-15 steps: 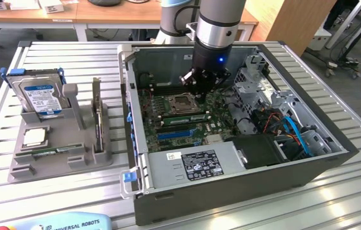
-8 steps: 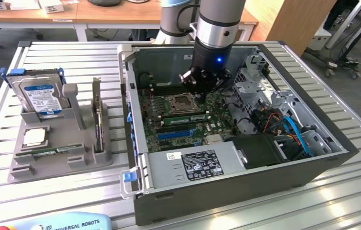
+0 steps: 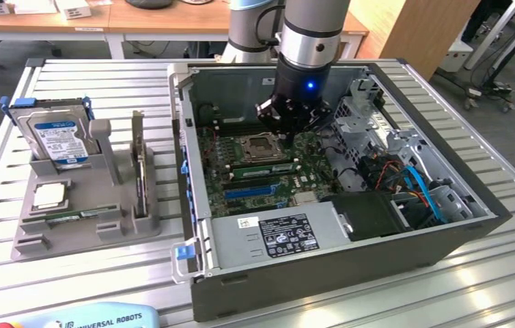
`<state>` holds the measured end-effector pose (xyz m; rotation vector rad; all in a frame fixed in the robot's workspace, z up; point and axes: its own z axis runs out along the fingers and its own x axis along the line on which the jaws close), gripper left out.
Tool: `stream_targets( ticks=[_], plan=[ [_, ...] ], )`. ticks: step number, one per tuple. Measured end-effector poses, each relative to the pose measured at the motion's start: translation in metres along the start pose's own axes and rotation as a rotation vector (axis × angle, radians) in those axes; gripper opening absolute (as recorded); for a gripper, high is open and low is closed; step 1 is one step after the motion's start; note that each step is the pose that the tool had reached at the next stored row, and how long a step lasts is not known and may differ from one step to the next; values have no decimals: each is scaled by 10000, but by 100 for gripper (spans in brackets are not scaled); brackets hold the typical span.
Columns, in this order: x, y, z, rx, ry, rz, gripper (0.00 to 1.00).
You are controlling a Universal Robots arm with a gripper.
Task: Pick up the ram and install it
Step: 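Press down the ram until it locks into place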
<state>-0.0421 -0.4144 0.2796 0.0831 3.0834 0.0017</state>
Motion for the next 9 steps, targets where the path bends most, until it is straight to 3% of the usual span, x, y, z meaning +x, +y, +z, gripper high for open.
stream_targets(
  ticks=[9],
  plan=[
    [8,2,0,0,-2,12,10]
  ],
)
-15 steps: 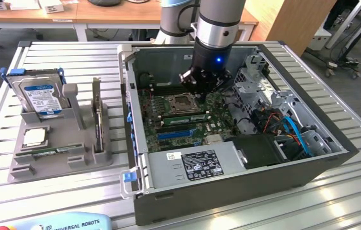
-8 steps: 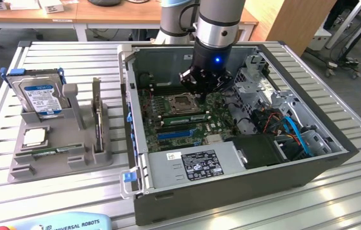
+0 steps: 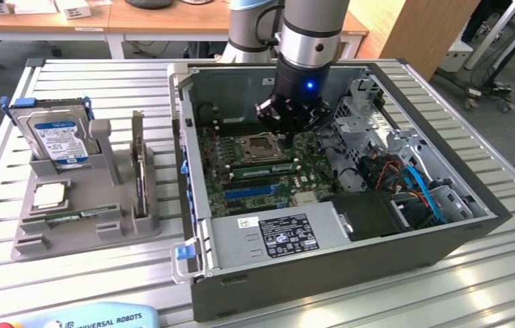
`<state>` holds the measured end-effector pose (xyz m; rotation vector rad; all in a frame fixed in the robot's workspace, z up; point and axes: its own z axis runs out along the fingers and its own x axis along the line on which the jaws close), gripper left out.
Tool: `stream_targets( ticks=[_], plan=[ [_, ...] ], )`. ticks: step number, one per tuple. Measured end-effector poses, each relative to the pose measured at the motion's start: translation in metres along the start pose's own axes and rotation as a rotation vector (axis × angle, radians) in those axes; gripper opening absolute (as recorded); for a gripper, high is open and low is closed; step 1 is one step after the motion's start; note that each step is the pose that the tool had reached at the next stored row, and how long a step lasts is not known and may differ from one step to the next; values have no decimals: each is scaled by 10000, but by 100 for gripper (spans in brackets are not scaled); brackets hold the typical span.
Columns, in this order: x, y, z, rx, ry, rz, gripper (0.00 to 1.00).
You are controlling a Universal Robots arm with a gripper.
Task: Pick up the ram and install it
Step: 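Press down the ram until it locks into place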
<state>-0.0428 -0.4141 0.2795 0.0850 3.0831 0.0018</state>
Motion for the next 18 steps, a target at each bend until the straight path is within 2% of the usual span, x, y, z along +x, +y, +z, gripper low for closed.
stream_targets(
  ticks=[2,6,8,18],
  plan=[
    [6,3,0,2,8,10,10],
    [13,14,0,31,124,105,10],
    [21,15,0,40,161,156,10],
    [102,14,3,53,216,360,10]
  ],
)
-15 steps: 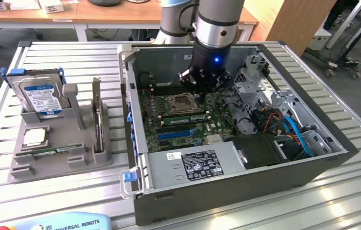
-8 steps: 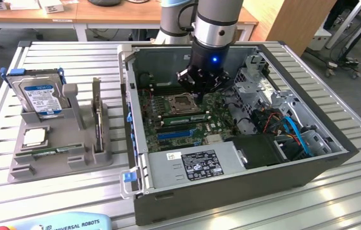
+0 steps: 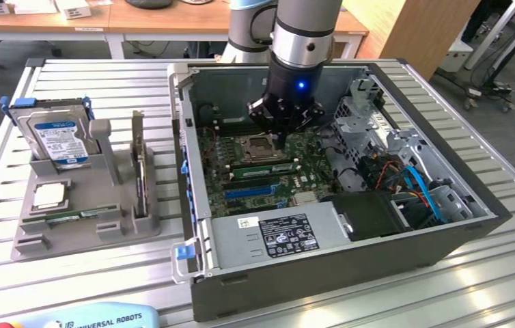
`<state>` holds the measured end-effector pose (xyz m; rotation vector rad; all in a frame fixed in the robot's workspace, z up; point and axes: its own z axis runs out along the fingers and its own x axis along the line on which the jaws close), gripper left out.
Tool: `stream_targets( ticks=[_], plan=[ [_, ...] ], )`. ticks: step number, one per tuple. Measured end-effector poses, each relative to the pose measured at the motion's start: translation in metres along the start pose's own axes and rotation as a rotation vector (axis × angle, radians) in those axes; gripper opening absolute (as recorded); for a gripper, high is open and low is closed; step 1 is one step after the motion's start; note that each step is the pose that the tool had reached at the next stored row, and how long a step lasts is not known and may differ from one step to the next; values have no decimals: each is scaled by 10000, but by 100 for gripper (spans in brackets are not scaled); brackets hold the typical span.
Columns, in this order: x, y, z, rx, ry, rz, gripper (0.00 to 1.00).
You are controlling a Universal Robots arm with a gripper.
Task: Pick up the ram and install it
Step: 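Press down the ram until it locks into place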
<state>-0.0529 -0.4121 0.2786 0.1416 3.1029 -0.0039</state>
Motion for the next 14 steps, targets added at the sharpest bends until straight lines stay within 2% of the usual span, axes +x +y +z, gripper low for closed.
stream_targets(
  ticks=[7,14],
  plan=[
    [51,0,-1,14,62,182,10],
    [56,0,1,15,65,218,10]
  ],
)
